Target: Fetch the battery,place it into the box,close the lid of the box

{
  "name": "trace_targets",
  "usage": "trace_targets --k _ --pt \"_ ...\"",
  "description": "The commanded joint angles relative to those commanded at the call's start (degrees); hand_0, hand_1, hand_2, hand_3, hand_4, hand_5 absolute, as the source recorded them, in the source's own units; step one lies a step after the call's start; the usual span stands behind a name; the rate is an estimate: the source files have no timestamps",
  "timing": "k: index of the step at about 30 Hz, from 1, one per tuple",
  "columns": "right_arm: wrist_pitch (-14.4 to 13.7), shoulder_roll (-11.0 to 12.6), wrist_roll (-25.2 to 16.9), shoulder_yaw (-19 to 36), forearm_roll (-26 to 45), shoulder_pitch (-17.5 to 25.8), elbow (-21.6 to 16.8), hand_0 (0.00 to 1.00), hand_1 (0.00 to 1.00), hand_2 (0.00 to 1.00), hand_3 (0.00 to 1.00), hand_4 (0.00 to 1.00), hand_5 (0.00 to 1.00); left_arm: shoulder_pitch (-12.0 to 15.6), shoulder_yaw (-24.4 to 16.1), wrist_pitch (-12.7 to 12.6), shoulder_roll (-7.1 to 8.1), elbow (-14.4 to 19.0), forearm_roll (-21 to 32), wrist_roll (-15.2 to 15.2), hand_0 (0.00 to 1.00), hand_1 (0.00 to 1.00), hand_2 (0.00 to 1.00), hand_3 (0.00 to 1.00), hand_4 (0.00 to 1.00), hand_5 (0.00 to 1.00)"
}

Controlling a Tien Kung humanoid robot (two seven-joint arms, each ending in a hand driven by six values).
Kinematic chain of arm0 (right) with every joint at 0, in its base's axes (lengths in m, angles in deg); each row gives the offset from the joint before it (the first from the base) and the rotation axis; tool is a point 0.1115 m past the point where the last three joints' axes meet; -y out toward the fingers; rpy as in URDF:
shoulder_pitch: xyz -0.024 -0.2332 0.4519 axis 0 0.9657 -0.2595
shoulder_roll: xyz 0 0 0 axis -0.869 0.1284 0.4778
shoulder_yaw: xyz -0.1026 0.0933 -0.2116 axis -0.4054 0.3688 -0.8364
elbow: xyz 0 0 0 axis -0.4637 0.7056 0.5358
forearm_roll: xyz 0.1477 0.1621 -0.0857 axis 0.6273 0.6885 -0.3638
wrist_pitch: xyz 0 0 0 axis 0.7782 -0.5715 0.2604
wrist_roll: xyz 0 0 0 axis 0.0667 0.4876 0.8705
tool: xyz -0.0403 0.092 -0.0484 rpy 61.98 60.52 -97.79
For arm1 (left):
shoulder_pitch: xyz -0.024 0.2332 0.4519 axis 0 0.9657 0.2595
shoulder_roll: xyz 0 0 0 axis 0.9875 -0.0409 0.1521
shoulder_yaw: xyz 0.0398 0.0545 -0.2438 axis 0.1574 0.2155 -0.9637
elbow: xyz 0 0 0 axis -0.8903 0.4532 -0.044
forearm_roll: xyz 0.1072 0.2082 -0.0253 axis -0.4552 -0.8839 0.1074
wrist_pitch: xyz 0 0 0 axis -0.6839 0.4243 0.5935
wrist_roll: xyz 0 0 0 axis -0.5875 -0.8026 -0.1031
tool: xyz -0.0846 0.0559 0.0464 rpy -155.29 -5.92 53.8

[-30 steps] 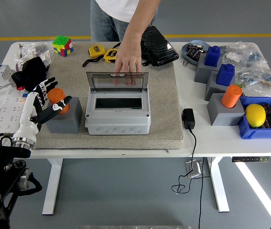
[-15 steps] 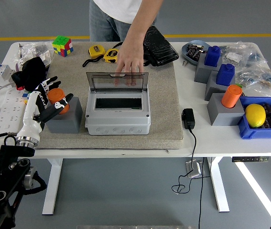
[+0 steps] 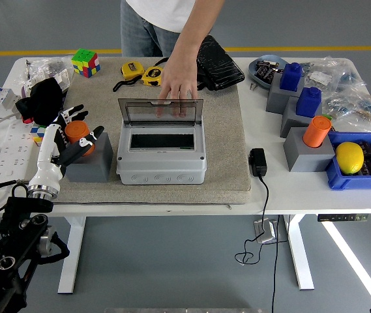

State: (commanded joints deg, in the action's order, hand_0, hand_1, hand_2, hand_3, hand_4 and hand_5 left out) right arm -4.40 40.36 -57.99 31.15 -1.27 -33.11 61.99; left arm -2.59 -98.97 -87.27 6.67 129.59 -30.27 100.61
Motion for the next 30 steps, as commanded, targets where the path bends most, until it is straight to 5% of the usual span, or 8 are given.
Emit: trace_targets --k 11,12,30 --pt "-0.02 0.01 -0.05 0.10 -0.04 -0.09 0.00 0.816 0.770 0.751 0.793 0.998 0.998 -0.35 0.45 -0.70 -0.48 -0.51 -0.62 -0.21 0.744 0.827 0.773 0.791 0.998 0.333" --pt "-0.02 0.02 -0.04 0.15 -0.07 -0.10 0.00 0.816 0.770 0.751 0.792 0.998 0.998 -0.40 0.42 -0.94 -0.51 -0.50 -0.85 -0.30 0.704 0.795 0.736 0.777 0.998 0.133" --pt "-0.04 0.05 0.12 0.38 -0.43 -0.09 0.00 0.816 0.770 0.751 0.792 0.998 0.998 -1.09 0.88 -3.92 -0.98 -1.39 -1.43 -0.20 0.642 0.727 0.668 0.712 0.998 0.002"
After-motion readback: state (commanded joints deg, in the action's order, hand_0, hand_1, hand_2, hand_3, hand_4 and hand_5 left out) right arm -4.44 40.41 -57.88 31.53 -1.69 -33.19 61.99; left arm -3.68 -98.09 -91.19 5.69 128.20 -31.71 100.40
